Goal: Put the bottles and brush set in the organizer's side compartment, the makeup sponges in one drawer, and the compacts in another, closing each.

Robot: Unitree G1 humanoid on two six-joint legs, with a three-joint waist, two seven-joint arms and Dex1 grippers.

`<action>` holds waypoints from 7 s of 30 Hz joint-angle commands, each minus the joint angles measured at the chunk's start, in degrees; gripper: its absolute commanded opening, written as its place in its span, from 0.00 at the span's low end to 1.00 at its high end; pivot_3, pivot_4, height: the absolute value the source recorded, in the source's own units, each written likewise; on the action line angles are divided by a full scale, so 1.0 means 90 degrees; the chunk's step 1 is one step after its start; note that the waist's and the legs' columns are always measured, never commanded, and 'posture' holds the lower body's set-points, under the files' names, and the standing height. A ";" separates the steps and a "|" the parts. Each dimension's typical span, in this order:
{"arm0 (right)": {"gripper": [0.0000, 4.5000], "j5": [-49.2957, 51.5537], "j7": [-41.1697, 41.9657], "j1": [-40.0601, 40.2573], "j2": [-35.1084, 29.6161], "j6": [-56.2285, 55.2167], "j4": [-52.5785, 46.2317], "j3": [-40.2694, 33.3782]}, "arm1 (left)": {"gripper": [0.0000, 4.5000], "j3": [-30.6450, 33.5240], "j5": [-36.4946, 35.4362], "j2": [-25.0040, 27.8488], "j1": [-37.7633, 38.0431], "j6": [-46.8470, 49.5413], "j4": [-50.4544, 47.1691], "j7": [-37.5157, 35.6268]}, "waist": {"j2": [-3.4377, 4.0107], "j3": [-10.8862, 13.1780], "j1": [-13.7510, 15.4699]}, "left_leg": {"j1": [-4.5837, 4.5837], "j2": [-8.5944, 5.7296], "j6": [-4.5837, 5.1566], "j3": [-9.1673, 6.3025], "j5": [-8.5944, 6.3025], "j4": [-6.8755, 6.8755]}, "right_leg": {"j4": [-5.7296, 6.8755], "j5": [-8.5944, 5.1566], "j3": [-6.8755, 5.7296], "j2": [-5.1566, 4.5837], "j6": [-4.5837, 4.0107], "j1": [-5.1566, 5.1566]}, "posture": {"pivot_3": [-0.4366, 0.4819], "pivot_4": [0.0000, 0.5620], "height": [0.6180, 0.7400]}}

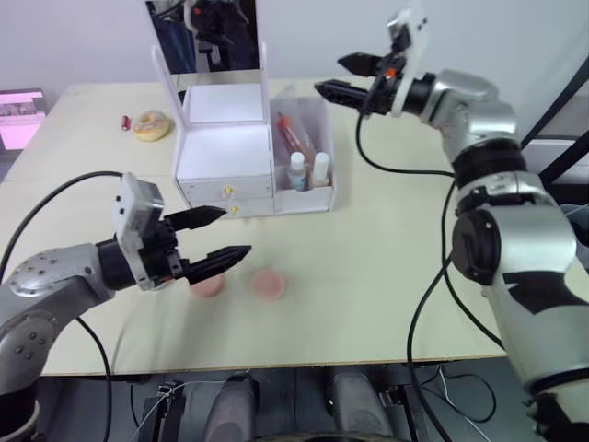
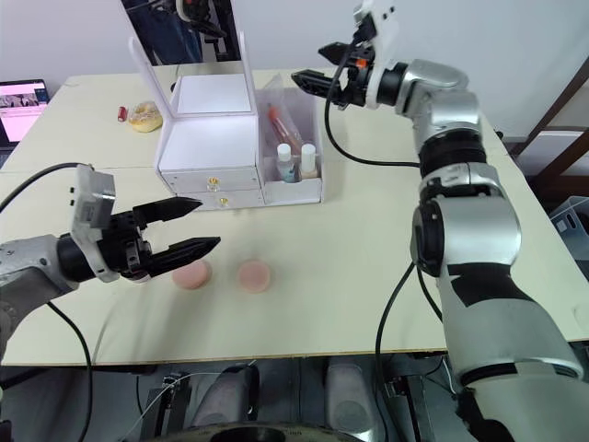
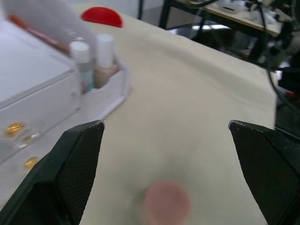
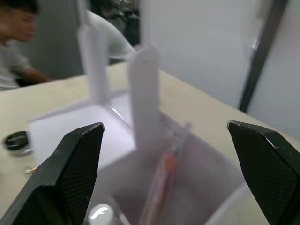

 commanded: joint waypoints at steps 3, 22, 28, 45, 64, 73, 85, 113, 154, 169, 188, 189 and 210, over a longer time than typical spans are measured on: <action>0.99 0.1321 0.0136 0.1808 -0.1002 0.2604 -0.4259 -0.0069 | 1.00 0.0850 0.0342 0.0269 0.0486 -0.0299 0.0368 -0.0285 | 0.0002 0.0001 0.0113 | -0.0004 0.0000 0.0000 0.0001 -0.0001 0.0002 | -0.0006 -0.0001 0.0000 -0.0001 0.0001 -0.0001 | 0.48 0.27 1.00; 0.99 0.1855 0.0228 0.7944 -0.2828 0.1318 -0.5724 -0.3035 | 1.00 0.2801 0.2551 0.0947 0.1904 -0.2438 0.4616 -0.2115 | -0.0017 -0.0009 0.0137 | 0.0002 0.0000 0.0002 0.0018 -0.0002 0.0014 | -0.0011 -0.0020 0.0003 -0.0007 -0.0038 0.0006 | 0.48 0.27 1.00; 0.99 0.1887 0.0136 0.8074 -0.2847 0.0983 -0.5630 -0.2950 | 1.00 0.2630 0.2631 0.0878 0.1789 -0.2568 0.4735 -0.2208 | -0.0029 -0.0017 0.0140 | 0.0012 0.0002 0.0001 0.0018 -0.0002 0.0015 | -0.0004 -0.0033 0.0003 -0.0007 -0.0016 0.0007 | 0.48 0.27 1.00; 0.99 0.2358 -0.0590 0.7850 -0.2703 0.1290 -0.6374 -0.2596 | 1.00 0.2121 0.2532 0.0675 0.1564 -0.2348 0.3992 -0.2271 | -0.0030 -0.0017 0.0149 | 0.0007 0.0002 0.0001 0.0018 -0.0002 0.0014 | -0.0006 -0.0019 0.0003 -0.0007 -0.0038 0.0007 | 0.48 0.27 1.00; 0.99 0.3128 -0.1597 0.5431 -0.1881 0.2471 -0.7554 0.0108 | 1.00 -0.1718 0.3304 -0.3776 0.1023 -0.0536 -0.1394 0.4118 | -0.0042 -0.0031 0.0334 | 0.0013 -0.0002 0.0001 0.0012 -0.0002 0.0033 | -0.0008 -0.0002 0.0009 -0.0004 -0.0018 0.0028 | 0.48 0.27 1.00; 0.99 0.2766 -0.0964 0.4729 -0.1837 0.2192 -0.7022 0.0963 | 1.00 -0.2951 0.5167 -0.4636 -0.0193 -0.1896 0.0148 0.5011 | -0.0042 -0.0034 0.0323 | 0.0012 -0.0003 0.0001 0.0013 -0.0002 0.0044 | -0.0013 -0.0010 0.0006 -0.0003 -0.0042 0.0035 | 0.48 0.27 1.00; 0.99 0.2729 -0.1097 0.4520 -0.1791 0.2349 -0.7093 0.1031 | 1.00 -0.3060 0.5827 -0.5295 -0.0934 -0.2905 0.1651 0.5057 | -0.0042 -0.0034 0.0340 | 0.0003 -0.0003 0.0001 0.0012 -0.0002 0.0052 | -0.0017 -0.0001 0.0004 -0.0003 -0.0021 0.0034 | 0.48 0.27 1.00; 1.00 0.2719 -0.1229 0.4426 -0.1615 0.2291 -0.7059 0.0985 | 0.06 -0.3083 0.5903 -0.5554 -0.0994 -0.3098 0.1888 0.4551 | -0.0042 -0.0033 0.0439 | -0.0006 -0.0004 0.0006 0.0012 -0.0005 0.0074 | -0.0017 0.0001 0.0004 -0.0003 -0.0017 0.0034 | 0.48 0.27 1.00; 1.00 0.2486 -0.1093 0.4302 -0.1515 0.2130 -0.6809 0.1010 | 0.69 -0.3105 0.4613 -0.3835 0.1648 -0.2193 -0.1031 0.2859 | -0.0037 -0.0032 0.0446 | -0.0011 -0.0004 0.0026 0.0013 -0.0019 0.0079 | -0.0021 -0.0016 0.0003 -0.0005 -0.0034 0.0032 | 0.48 0.27 1.00; 1.00 0.2968 -0.0991 0.6103 -0.2398 0.2081 -0.7165 -0.0848 | 1.00 0.1433 0.1232 -0.1503 0.3580 -0.1519 -0.0942 0.0169 | -0.0033 -0.0027 0.0339 | -0.0013 -0.0002 0.0046 0.0011 -0.0031 0.0079 | -0.0013 -0.0030 -0.0002 -0.0006 -0.0025 0.0023 | 0.48 0.27 1.00; 1.00 0.2274 0.0022 0.9649 -0.2788 0.0541 -0.5337 -0.3732 | 1.00 0.2085 0.3098 0.1617 0.1277 -0.4067 0.7346 -0.3262 | -0.0030 -0.0021 0.0274 | -0.0012 0.0004 0.0070 0.0030 -0.0050 0.0074 | -0.0017 -0.0044 -0.0005 -0.0013 -0.0018 0.0004 | 0.48 0.27 1.00; 1.00 0.2307 -0.0012 0.9644 -0.2768 0.0560 -0.5417 -0.3709 | 1.00 0.2040 0.3129 0.1627 0.1214 -0.4104 0.7376 -0.3313 | -0.0029 -0.0021 0.0270 | -0.0012 0.0004 0.0070 0.0031 -0.0051 0.0074 | -0.0018 -0.0044 -0.0004 -0.0014 -0.0018 0.0004 | 0.48 0.27 1.00; 1.00 0.3999 -0.1762 0.7570 -0.2583 0.2534 -0.8368 -0.1610 | 1.00 0.0831 0.1512 -0.0431 0.3025 -0.1674 0.0156 -0.1751 | -0.0040 -0.0019 0.0343 | -0.0006 0.0006 0.0070 0.0027 -0.0048 0.0046 | -0.0017 -0.0042 -0.0001 -0.0012 -0.0021 0.0003 | 0.48 0.27 1.00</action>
